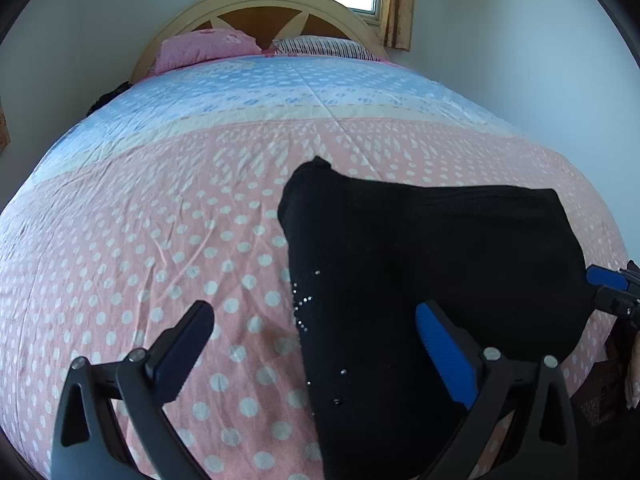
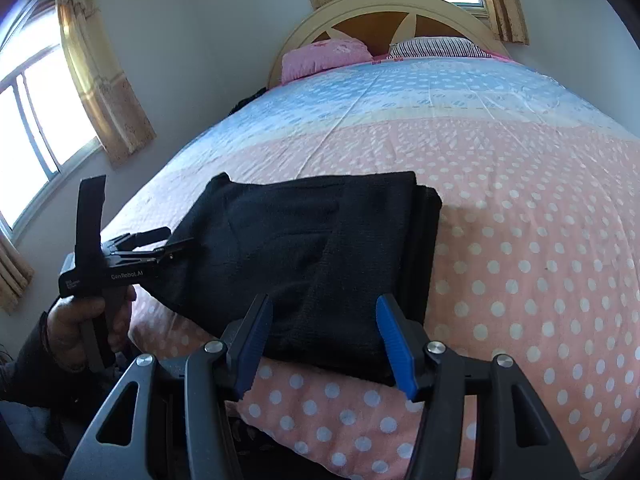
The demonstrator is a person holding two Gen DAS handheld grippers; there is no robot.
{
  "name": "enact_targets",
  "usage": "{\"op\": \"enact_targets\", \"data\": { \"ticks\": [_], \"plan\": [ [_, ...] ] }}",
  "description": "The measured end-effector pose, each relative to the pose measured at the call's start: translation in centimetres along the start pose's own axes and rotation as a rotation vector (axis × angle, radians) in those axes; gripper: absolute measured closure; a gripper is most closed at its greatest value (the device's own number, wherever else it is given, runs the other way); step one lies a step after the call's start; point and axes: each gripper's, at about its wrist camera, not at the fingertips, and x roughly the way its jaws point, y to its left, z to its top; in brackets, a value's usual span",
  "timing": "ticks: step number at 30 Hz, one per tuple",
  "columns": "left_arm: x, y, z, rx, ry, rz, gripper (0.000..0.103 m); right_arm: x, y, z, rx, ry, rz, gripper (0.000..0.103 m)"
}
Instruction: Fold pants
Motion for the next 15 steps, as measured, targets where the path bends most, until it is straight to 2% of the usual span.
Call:
{"op": "enact_targets", "data": {
  "ticks": [3, 5, 7, 9, 12, 15],
  "plan": [
    [-1.2, 0.4, 0.4, -0.007, -0.033, -0.002, 0.000, -1.3, -0.9, 0.6, 0.056, -0.070, 0.033, 0.047],
    [-1.4, 0.5, 0.7, -0.001, -0.043, 0.007, 0.000, -1.6, -1.5, 0.9, 0.089, -0.087, 0.004, 0.046],
    [-0.9, 0.7, 0.7, 0.003, -0.036, 0.017, 0.000, -1.1, -2.5, 1.3, 0.138, -0.071, -0.045, 0.046],
    [-0.2, 0.9, 0.8, -0.002, -0.021, 0.016, 0.000, -0.3, -3.5, 1.5, 0.196, -0.052, -0.058, 0.046],
    [0.5, 0.8, 1.0, -0.001, -0.012, 0.007, 0.000, 0.8, -3.8, 2.0, 0.211, -0.036, -0.096, 0.046],
    [0.9, 0.6, 1.1, 0.012, -0.007, 0.013, 0.000, 1.8, -4.2, 2.4, 0.229, -0.027, -0.091, 0.046]
  ]
}}
